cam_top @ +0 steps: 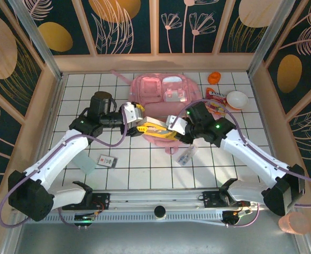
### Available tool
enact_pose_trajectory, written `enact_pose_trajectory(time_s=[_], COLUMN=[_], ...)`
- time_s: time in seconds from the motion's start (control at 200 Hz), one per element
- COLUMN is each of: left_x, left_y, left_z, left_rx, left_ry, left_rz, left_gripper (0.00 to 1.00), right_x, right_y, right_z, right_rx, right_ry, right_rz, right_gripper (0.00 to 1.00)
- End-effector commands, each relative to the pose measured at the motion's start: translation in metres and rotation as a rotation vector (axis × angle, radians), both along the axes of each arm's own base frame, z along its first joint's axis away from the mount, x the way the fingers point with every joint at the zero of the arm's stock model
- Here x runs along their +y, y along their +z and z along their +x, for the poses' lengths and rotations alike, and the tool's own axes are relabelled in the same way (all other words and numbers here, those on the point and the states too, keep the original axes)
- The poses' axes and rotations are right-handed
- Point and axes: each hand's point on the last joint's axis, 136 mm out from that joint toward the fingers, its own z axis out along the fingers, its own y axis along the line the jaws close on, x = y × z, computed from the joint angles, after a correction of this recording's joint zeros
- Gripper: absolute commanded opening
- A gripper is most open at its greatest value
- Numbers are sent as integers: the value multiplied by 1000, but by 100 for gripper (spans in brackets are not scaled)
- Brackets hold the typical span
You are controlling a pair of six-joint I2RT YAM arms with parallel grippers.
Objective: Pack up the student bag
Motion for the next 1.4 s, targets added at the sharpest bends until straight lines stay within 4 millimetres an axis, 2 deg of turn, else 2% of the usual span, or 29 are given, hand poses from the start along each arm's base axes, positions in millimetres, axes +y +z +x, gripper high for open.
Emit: enact_pose_trajectory(time_s=[0.0,0.095,0.11,0.145,0.205,0.27,0.295,0.335,0.435,0.616,0.731,0.896,1.071,1.171,1.256,1.396], left_x=[-7,-10,-10,-12,-15,-19,-20,-22,-25,-28,-30,-29,-29,-30,-30,-29], left_y=[-9,-5,-12,-12,-6,9,12,21,45,68,76,87,85,78,72,65], left_z=[-15,-16,-18,-20,-24,-29,-31,-35,-32,-35,-39,-43,-43,-40,-34,-29], left_rx=[37,53,74,85,104,114,134,147,163,190,195,181,171,171,160,150], left_ry=[-90,-106,-108,-115,-137,-167,-178,-203,-209,-264,-304,-332,-327,-307,-270,-234], left_rz=[-14,-48,-48,-67,-115,-205,-239,-297,-407,-486,-489,-507,-496,-469,-446,-444], left_gripper=[69,48,45,37,18,0,0,0,0,0,0,0,0,0,0,0], right_x=[21,23,23,23,22,15,14,3,-18,-47,-54,-48,-57,-69,-82,-92], right_y=[40,45,46,50,62,77,83,90,101,105,100,98,94,94,97,104], right_z=[9,10,10,10,11,10,5,9,1,-22,-28,-36,-18,-5,5,-1], right_rx=[-115,-121,-122,-124,-130,-110,-104,-108,-120,-96,-48,44,23,1,-23,-77], right_ry=[78,91,93,95,79,66,81,52,19,0,-6,43,-50,-152,-260,-309], right_rz=[102,124,131,154,235,358,410,488,656,904,996,1029,1016,1012,1020,1030], right_gripper=[0,0,0,0,12,26,33,39,46,54,57,63,66,69,75,79])
